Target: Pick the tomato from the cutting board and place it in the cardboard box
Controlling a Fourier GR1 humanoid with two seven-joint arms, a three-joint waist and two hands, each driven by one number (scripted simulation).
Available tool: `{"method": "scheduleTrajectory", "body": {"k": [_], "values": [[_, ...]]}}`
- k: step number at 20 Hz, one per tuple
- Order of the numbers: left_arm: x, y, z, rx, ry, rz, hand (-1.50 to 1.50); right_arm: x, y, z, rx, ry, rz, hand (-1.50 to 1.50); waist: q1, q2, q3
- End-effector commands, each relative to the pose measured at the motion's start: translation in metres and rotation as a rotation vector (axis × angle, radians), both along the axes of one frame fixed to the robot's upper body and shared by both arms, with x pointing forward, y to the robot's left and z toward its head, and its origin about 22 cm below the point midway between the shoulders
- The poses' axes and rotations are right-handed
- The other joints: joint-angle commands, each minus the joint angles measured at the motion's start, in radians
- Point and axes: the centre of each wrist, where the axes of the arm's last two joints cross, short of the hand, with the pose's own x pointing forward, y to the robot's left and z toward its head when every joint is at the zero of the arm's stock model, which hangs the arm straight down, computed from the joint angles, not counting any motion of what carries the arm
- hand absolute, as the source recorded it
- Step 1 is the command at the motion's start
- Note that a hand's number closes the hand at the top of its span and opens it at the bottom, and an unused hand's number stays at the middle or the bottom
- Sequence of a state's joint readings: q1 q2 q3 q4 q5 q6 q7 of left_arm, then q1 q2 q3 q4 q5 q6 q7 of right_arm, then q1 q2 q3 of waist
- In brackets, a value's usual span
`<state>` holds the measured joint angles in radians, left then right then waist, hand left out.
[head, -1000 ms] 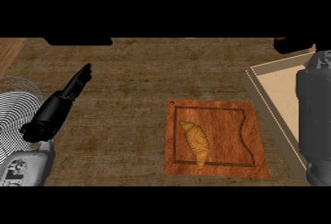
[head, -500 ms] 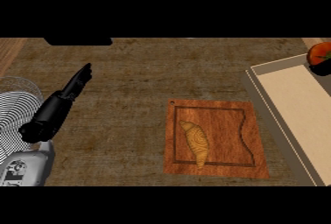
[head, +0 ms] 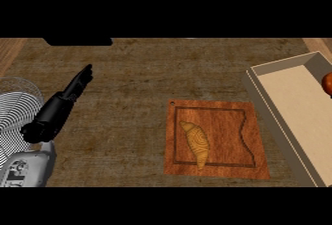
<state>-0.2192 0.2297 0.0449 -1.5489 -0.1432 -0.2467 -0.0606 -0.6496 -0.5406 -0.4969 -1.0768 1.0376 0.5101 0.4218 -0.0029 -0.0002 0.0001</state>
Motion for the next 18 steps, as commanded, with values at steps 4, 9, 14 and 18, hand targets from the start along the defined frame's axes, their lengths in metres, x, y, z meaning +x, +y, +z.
{"method": "scheduleTrajectory", "body": {"k": [4,9,14,18], "values": [[-0.016,0.001,-0.021,0.006,-0.001,-0.014,0.0,-0.011,-0.022,-0.006,0.134,-0.041,0.186,-1.5,0.008,0.0,0.0],[0.0,0.006,-0.003,0.007,0.013,-0.002,0.0,-0.011,-0.014,0.013,0.28,-0.543,0.183,-1.5,-0.003,-0.007,0.002],[0.007,-0.009,0.005,0.002,-0.01,0.019,0.0,-0.024,-0.04,0.005,0.619,-0.904,-0.039,-1.5,-0.021,-0.004,0.004],[0.003,0.0,-0.005,-0.013,-0.001,0.006,0.0,-0.051,-0.07,-0.014,0.691,-1.002,-0.182,-1.5,-0.01,-0.001,0.001]]}}
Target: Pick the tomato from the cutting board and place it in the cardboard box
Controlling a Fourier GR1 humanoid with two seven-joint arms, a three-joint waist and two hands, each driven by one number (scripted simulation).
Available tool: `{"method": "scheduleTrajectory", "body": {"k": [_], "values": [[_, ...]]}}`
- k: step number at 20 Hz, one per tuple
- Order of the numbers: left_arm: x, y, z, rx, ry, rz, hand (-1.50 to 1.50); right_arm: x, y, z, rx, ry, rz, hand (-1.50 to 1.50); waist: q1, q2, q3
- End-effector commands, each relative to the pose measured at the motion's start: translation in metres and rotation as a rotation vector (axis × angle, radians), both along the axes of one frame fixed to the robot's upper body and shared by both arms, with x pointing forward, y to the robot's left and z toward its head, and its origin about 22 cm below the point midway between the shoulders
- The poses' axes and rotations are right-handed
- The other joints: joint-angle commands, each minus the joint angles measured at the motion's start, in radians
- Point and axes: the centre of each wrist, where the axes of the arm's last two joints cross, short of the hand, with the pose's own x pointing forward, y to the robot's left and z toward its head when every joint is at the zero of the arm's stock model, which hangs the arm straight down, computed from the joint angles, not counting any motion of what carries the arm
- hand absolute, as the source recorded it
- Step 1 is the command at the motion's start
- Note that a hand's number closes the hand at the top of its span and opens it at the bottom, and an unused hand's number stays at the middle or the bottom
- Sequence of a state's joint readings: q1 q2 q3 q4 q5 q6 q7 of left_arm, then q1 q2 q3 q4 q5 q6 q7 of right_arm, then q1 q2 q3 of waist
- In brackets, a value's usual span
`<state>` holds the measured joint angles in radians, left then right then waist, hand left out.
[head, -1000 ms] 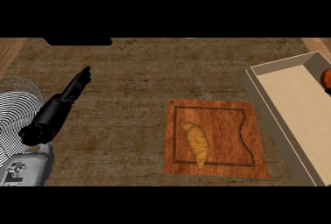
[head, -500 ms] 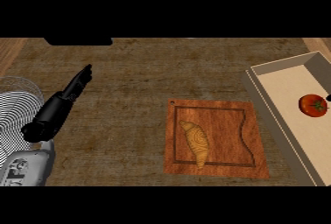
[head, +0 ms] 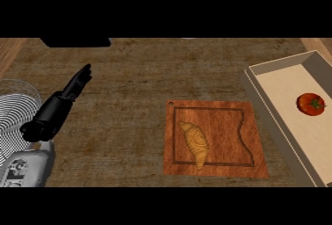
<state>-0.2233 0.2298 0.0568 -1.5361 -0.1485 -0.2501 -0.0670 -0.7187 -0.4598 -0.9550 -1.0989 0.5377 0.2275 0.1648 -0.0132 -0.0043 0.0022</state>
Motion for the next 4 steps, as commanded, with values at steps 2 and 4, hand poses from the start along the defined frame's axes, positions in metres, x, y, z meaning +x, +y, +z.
{"method": "scheduleTrajectory", "body": {"k": [2,4], "values": [[-0.003,0.005,-0.007,-0.006,0.0,0.005,0.0,-0.025,-0.036,-0.003,0.15,-0.145,-0.123,-1.5,0.012,0.005,-0.001],[-0.004,-0.009,0.003,0.018,-0.01,-0.018,0.0,-0.049,-0.057,-0.031,0.12,-0.174,-0.171,-1.5,0.012,0.006,-0.001]]}}
